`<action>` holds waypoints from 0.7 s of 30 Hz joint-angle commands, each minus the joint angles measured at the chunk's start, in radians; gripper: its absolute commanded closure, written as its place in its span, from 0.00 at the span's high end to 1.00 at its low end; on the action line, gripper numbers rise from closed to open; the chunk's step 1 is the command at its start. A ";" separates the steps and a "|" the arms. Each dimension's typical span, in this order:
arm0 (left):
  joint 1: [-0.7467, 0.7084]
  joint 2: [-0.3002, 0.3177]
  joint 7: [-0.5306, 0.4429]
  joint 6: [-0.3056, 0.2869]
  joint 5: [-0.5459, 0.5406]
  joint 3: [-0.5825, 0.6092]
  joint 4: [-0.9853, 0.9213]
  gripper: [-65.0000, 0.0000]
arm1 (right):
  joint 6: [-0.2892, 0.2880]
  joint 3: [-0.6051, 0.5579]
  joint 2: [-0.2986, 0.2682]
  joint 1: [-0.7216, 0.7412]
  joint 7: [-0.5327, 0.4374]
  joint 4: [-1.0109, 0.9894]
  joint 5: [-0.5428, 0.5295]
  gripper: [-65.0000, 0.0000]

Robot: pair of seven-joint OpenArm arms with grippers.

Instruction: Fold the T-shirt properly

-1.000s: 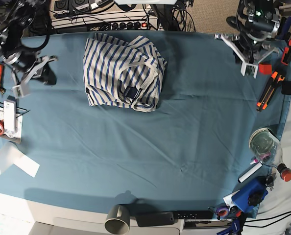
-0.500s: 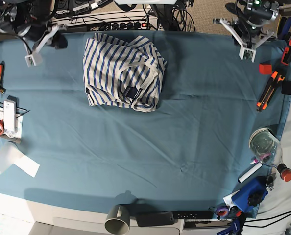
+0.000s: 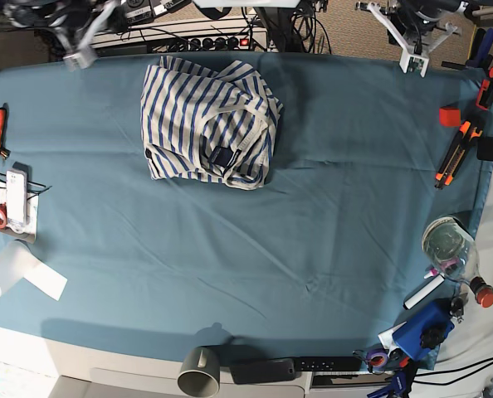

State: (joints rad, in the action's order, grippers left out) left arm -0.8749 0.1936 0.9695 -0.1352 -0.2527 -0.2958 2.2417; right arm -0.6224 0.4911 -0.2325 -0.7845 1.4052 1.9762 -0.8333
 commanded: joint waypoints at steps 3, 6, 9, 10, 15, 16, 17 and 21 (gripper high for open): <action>-0.011 0.000 -0.013 0.002 -0.004 -0.001 -0.019 0.00 | 0.011 -0.140 -0.008 -0.024 -0.026 0.005 0.166 0.00; -0.011 0.000 -0.022 0.002 -0.006 -0.001 -0.079 0.00 | 0.082 -0.265 -0.009 -0.024 -0.109 -0.030 0.315 0.00; -0.010 0.000 -0.052 -0.002 -0.006 -0.001 -0.157 0.00 | 0.124 -0.338 -0.009 -0.024 -0.175 -0.098 0.437 0.00; -0.008 0.000 -0.061 -0.016 -0.006 -0.001 -0.186 0.00 | 0.132 -0.351 -0.009 -0.024 -0.192 -0.127 0.463 0.00; 0.020 0.000 -0.092 -0.050 -0.029 -0.001 -0.337 0.00 | 0.138 -0.357 -0.011 -0.008 -0.258 -0.294 0.489 0.00; 0.030 0.000 -0.100 -0.050 -0.033 -0.001 -0.368 0.00 | 0.138 -0.358 -0.011 0.003 -0.264 -0.332 0.491 0.00; 0.040 0.000 -0.107 -0.050 -0.036 -0.001 -0.398 0.00 | 0.138 -0.358 -0.011 0.016 -0.270 -0.370 0.491 0.00; 0.092 0.000 -0.141 -0.050 -0.039 -0.001 -0.529 0.00 | 0.138 -0.359 -0.011 0.083 -0.320 -0.529 0.491 0.00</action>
State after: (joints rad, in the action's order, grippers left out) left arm -0.7692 0.1886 0.8261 -0.1814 -0.2893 -0.2947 1.7008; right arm -0.4816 0.1299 -0.2344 -0.6895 1.0779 1.4349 -0.3408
